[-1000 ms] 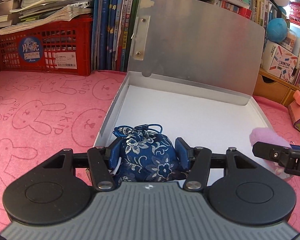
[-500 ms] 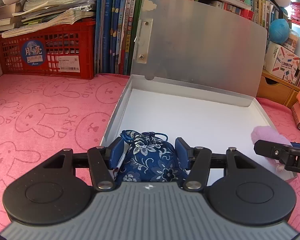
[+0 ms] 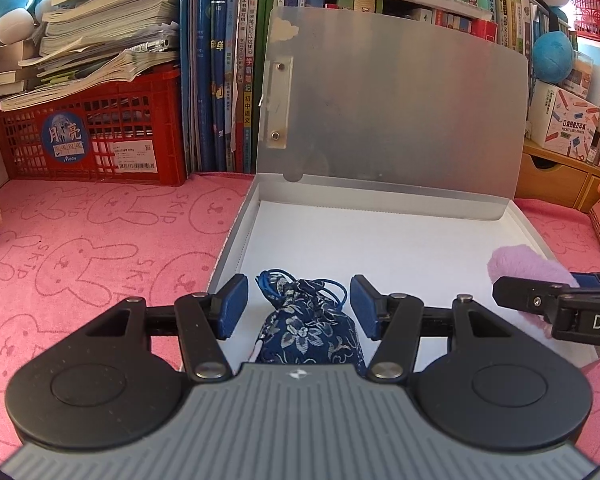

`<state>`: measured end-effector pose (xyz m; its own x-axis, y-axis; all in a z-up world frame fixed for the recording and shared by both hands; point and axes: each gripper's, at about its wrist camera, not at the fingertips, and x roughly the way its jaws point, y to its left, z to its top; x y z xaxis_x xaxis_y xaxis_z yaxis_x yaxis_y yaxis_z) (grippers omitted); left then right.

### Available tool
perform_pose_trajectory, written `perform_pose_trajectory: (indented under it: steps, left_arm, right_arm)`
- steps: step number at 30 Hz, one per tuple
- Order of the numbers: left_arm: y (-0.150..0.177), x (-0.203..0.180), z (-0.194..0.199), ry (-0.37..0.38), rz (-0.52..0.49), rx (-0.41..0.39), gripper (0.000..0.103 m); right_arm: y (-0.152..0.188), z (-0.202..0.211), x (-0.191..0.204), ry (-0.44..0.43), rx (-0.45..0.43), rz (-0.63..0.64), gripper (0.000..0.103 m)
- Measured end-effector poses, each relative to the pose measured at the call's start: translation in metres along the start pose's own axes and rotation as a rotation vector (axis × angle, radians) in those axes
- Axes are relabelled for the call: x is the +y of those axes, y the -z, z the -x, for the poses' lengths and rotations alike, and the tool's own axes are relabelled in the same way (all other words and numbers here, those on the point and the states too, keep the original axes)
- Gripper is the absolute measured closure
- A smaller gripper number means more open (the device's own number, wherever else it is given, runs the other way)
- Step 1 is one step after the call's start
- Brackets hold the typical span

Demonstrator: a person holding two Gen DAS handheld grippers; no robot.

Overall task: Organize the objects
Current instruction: 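Carry the pouch and plush into the grey box and open both grippers, then withdraw both grippers from the box back toward the pile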

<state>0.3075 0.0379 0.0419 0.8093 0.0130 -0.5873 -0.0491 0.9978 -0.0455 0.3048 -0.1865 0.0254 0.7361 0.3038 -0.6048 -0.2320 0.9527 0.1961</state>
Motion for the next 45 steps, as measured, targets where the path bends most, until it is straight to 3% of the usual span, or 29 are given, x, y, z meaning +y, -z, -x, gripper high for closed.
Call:
perform_pose_trajectory:
  steps: [11,24,27,30,33,45]
  left_arm:
    - [-0.041,-0.015,-0.048,-0.009,-0.07,0.051,0.04]
    - [-0.026,-0.024,-0.075,0.005,-0.106,0.121,0.039]
    - [-0.032,-0.026,-0.075,0.003,-0.102,0.139,0.035]
    - [-0.036,-0.026,-0.062,0.031,-0.095,0.123,0.025]
    - [-0.036,-0.032,-0.038,-0.005,-0.142,0.08,0.017]
    - [-0.011,-0.044,0.08,0.019,-0.17,-0.016,0.011]
  right_arm:
    - [-0.037,-0.031,-0.001,-0.017,0.021,0.039,0.032]
    - [-0.022,-0.055,-0.007,-0.007,0.094,-0.001,0.03]
    - [-0.024,-0.055,-0.007,-0.006,0.096,0.005,0.022]
    - [-0.025,-0.043,-0.005,-0.013,0.084,-0.001,0.017]
    - [-0.024,-0.02,-0.003,-0.007,0.042,-0.004,0.013]
    - [0.006,0.097,0.01,0.067,-0.076,0.069,0.01]
